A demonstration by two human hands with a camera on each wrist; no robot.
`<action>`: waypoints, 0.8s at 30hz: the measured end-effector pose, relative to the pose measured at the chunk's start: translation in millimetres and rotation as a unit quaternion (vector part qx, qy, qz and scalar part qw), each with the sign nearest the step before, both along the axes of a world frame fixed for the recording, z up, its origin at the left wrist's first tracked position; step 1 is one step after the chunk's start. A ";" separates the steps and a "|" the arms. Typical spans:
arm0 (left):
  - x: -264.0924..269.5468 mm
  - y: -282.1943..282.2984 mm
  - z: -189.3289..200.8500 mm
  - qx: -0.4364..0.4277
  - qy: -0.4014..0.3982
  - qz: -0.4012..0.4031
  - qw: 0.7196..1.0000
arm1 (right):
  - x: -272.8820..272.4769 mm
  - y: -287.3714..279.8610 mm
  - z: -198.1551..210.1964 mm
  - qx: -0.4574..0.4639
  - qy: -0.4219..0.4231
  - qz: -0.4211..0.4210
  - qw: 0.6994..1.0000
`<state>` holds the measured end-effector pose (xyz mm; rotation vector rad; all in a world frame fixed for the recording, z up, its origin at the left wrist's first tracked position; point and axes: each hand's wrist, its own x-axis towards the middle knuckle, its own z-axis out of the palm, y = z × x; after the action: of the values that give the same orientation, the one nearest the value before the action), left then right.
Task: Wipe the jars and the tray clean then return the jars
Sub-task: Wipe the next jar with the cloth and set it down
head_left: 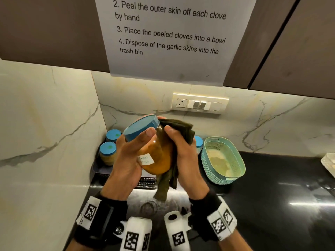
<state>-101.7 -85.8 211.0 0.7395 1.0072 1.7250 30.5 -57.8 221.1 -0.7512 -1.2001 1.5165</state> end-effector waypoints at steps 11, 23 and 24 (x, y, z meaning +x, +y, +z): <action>-18.8 5.2 17.4 0.016 0.077 -0.053 0.995 | 2.2 -5.6 -4.3 0.100 -0.085 0.027 0.991; -1.4 -4.9 9.9 0.026 0.022 -0.013 0.999 | -1.3 -21.6 -16.4 0.270 -0.031 -0.071 0.960; -2.2 -4.8 6.3 0.027 0.005 -0.019 0.999 | 0.9 -18.6 -10.4 0.207 -0.001 -0.053 0.977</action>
<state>-103.8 -90.6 217.3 0.7991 0.9500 1.7225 31.5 -76.4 210.7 -0.5253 -1.3961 1.1249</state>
